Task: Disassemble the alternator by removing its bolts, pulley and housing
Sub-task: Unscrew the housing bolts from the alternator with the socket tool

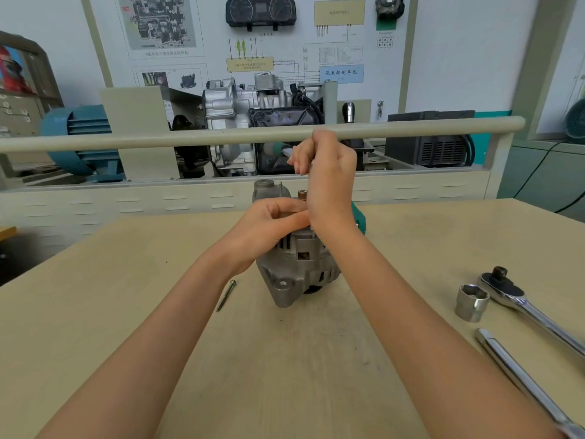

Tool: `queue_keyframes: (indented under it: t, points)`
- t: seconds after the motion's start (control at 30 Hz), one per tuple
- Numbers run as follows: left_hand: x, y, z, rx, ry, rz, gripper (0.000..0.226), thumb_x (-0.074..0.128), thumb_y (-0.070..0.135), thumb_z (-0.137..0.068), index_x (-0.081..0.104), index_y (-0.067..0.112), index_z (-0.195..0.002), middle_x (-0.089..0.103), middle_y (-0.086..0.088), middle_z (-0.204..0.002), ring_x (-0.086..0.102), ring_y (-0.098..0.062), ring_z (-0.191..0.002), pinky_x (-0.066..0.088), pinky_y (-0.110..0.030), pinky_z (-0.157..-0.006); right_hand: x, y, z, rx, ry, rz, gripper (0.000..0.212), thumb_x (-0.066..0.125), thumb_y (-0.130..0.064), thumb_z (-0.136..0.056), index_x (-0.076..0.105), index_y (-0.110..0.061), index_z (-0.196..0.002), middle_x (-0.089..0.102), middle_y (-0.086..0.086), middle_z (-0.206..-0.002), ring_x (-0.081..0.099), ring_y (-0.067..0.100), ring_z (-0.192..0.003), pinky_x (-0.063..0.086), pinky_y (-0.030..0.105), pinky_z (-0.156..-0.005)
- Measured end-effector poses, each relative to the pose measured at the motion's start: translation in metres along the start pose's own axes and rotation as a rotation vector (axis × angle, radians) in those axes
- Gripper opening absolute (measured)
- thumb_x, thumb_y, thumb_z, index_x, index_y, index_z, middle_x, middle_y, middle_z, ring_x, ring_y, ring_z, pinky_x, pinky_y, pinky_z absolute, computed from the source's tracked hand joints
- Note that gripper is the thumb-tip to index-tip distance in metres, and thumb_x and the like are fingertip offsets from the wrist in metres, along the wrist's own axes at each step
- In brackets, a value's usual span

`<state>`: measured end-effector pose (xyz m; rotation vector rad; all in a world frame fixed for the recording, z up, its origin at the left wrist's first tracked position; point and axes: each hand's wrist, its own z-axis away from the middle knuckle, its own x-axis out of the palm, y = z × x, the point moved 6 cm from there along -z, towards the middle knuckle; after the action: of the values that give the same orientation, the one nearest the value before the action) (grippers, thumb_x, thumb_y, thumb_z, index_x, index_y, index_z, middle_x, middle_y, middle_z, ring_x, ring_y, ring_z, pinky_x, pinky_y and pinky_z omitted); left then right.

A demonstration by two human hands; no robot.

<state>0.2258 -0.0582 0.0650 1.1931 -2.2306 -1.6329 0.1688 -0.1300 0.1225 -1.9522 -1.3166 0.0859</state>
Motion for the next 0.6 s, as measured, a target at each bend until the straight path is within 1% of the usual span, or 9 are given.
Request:
queue_keyframes:
  t: [0.07, 0.13, 0.23, 0.3, 0.37, 0.47, 0.5, 0.57, 0.6]
  points:
    - [0.0, 0.0, 0.001, 0.008, 0.003, -0.009, 0.028, 0.057, 0.005, -0.092, 0.071, 0.024, -0.078, 0.073, 0.009, -0.074, 0.068, -0.001, -0.071, 0.05, -0.012, -0.064, 0.002, -0.007, 0.006, -0.128, 0.03, 0.18, 0.042, 0.037, -0.013, -0.088, 0.042, -0.013, -0.046, 0.04, 0.0, -0.047, 0.039, 0.014, -0.052, 0.039, 0.019, -0.059]
    - [-0.003, 0.0, 0.001, 0.006, 0.033, -0.033, 0.033, 0.054, -0.004, -0.09, 0.068, 0.019, -0.071, 0.07, 0.007, -0.068, 0.063, -0.002, -0.064, 0.047, -0.015, -0.061, 0.006, -0.014, 0.014, -0.34, 0.074, 0.52, 0.034, 0.041, -0.014, -0.086, 0.044, -0.013, -0.053, 0.043, 0.0, -0.054, 0.04, 0.013, -0.06, 0.035, 0.026, -0.064]
    - [-0.006, -0.002, 0.001, -0.004, 0.068, -0.084, 0.027, 0.051, -0.009, -0.087, 0.062, 0.014, -0.081, 0.063, -0.006, -0.079, 0.056, -0.01, -0.073, 0.047, -0.025, -0.068, 0.014, -0.018, 0.026, -0.504, 0.169, 1.061, 0.03, 0.041, -0.021, -0.082, 0.061, -0.006, -0.067, 0.056, 0.007, -0.07, 0.048, 0.022, -0.076, 0.034, 0.034, -0.082]
    - [-0.006, -0.002, 0.0, -0.007, 0.068, -0.099, 0.021, 0.051, -0.009, -0.087, 0.061, 0.01, -0.086, 0.062, -0.011, -0.084, 0.055, -0.014, -0.079, 0.046, -0.03, -0.072, 0.015, -0.018, 0.027, -0.486, 0.163, 1.124, 0.031, 0.042, -0.023, -0.081, 0.065, -0.004, -0.072, 0.059, 0.009, -0.075, 0.049, 0.026, -0.08, 0.033, 0.035, -0.086]
    - [-0.006, -0.002, 0.0, -0.014, 0.063, -0.105, 0.017, 0.052, -0.007, -0.088, 0.064, 0.005, -0.089, 0.062, -0.011, -0.083, 0.054, -0.014, -0.078, 0.044, -0.03, -0.072, 0.015, -0.019, 0.024, -0.433, 0.111, 1.004, 0.026, 0.045, -0.02, -0.08, 0.062, -0.005, -0.067, 0.056, 0.007, -0.071, 0.048, 0.024, -0.079, 0.033, 0.034, -0.085]
    - [-0.002, -0.001, 0.002, 0.01, 0.02, -0.06, 0.043, 0.054, -0.003, -0.09, 0.074, 0.027, -0.067, 0.069, 0.012, -0.067, 0.062, 0.004, -0.065, 0.046, -0.011, -0.062, 0.011, -0.019, 0.015, -0.321, 0.033, 0.617, 0.031, 0.043, -0.015, -0.077, 0.036, -0.018, -0.047, 0.037, -0.007, -0.051, 0.037, 0.014, -0.061, 0.031, 0.029, -0.069]
    - [-0.001, -0.002, 0.001, 0.008, 0.006, -0.052, 0.044, 0.056, 0.001, -0.091, 0.074, 0.032, -0.065, 0.071, 0.014, -0.068, 0.064, 0.005, -0.067, 0.047, -0.009, -0.062, 0.008, -0.018, 0.012, -0.246, 0.017, 0.464, 0.033, 0.042, -0.014, -0.075, 0.031, -0.019, -0.045, 0.032, -0.008, -0.047, 0.032, 0.012, -0.055, 0.029, 0.026, -0.063]
    - [0.0, -0.001, 0.0, 0.004, -0.007, -0.028, 0.024, 0.062, 0.014, -0.088, 0.075, 0.032, -0.079, 0.075, 0.012, -0.082, 0.069, 0.0, -0.08, 0.05, -0.011, -0.069, 0.003, -0.013, 0.005, -0.051, -0.013, 0.142, 0.033, 0.04, -0.015, -0.075, 0.034, -0.015, -0.043, 0.032, 0.0, -0.043, 0.03, 0.013, -0.048, 0.031, 0.022, -0.054]
    - [0.0, -0.001, 0.0, -0.002, -0.007, -0.014, 0.012, 0.065, 0.023, -0.084, 0.074, 0.031, -0.089, 0.075, 0.01, -0.089, 0.069, -0.003, -0.086, 0.051, -0.012, -0.073, 0.001, -0.008, 0.0, 0.032, -0.033, 0.007, 0.036, 0.039, -0.014, -0.078, 0.035, -0.014, -0.042, 0.035, 0.002, -0.042, 0.033, 0.013, -0.046, 0.036, 0.021, -0.054]
